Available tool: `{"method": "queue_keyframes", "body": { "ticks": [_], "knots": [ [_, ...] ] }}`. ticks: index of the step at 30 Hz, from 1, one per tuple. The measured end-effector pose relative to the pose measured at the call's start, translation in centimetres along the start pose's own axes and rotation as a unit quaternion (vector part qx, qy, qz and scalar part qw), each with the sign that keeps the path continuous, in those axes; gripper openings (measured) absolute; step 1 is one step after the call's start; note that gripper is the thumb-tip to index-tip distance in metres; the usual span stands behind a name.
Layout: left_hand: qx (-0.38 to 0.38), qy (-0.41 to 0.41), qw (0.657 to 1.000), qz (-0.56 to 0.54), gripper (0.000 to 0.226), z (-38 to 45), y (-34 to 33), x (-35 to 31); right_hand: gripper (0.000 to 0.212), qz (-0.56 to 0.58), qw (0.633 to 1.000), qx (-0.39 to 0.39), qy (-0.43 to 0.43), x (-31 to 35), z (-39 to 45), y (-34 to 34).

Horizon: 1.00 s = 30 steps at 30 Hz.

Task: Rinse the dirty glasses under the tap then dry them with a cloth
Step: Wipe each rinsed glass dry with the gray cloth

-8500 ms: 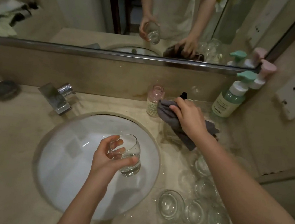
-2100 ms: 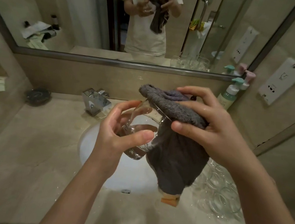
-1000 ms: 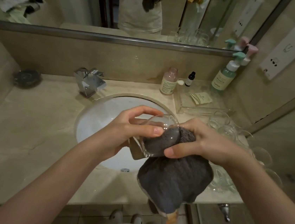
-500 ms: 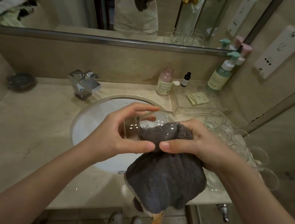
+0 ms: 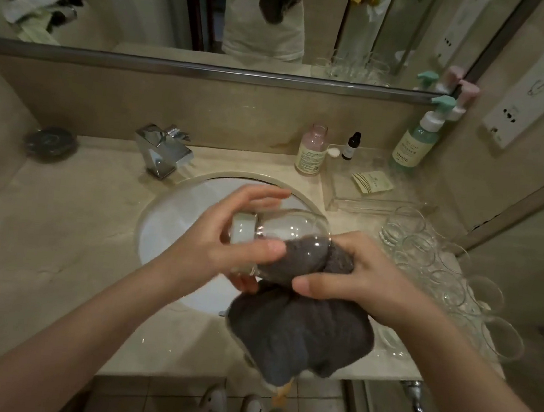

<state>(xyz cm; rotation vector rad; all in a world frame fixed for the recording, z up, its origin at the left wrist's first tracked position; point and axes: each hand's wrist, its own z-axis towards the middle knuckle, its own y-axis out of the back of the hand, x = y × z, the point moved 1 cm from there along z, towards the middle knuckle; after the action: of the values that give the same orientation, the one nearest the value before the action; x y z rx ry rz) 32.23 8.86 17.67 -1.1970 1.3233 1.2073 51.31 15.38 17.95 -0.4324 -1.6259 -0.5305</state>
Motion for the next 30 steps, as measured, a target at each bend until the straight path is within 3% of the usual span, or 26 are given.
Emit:
{"method": "queue_keyframes", "body": {
  "ticks": [2, 4, 8, 12, 14, 16, 19, 23, 27, 30],
  "knots": [
    [-0.012, -0.137, 0.976, 0.170, 0.053, 0.3, 0.5, 0.1, 0.017, 0.058, 0.998, -0.006, 0.001, -0.5, 0.1, 0.2],
    [-0.012, -0.171, 0.969, 0.176, 0.047, 0.5, 0.5, 0.1, 0.015, 0.075, 0.997, -0.008, 0.002, -0.7, 0.3, 0.2],
    [-0.007, -0.044, 0.997, -0.065, 0.041, 0.8, -0.9, -0.4, 0.026, 0.063, 0.998, -0.028, -0.002, -0.6, -0.1, 0.6],
    [-0.011, 0.086, 0.983, -0.164, 0.036, 0.9, -2.5, -0.5, 0.010, -0.033, 0.999, -0.029, 0.023, 0.1, -1.0, 1.3],
    [-0.008, 0.113, 0.978, -0.177, 0.029, 1.0, -3.3, -0.5, 0.022, -0.122, 0.991, -0.043, 0.041, 0.0, -1.3, 1.7],
    [0.003, 0.101, 0.985, -0.142, 0.028, 1.2, -3.8, -0.3, 0.040, -0.169, 0.983, -0.053, 0.053, -0.4, -1.6, 2.3],
    [0.024, 0.016, 0.999, -0.015, 0.054, 1.7, -3.7, -0.1, 0.045, -0.094, 0.993, -0.057, 0.029, -1.1, -2.1, 3.9],
    [0.034, -0.098, 0.988, 0.112, 0.064, 2.2, -4.1, -1.2, 0.063, -0.036, 0.998, -0.048, 0.006, -1.4, -2.6, 5.1],
    [0.045, -0.087, 0.995, 0.013, 0.060, 2.3, -5.2, -2.0, 0.050, -0.057, 0.998, -0.022, 0.022, -0.6, -3.3, 5.7],
    [0.043, 0.044, 0.991, -0.115, 0.054, 2.1, -6.2, -1.6, 0.045, -0.106, 0.993, -0.005, 0.044, -0.4, -3.9, 5.6]
  ]
}}
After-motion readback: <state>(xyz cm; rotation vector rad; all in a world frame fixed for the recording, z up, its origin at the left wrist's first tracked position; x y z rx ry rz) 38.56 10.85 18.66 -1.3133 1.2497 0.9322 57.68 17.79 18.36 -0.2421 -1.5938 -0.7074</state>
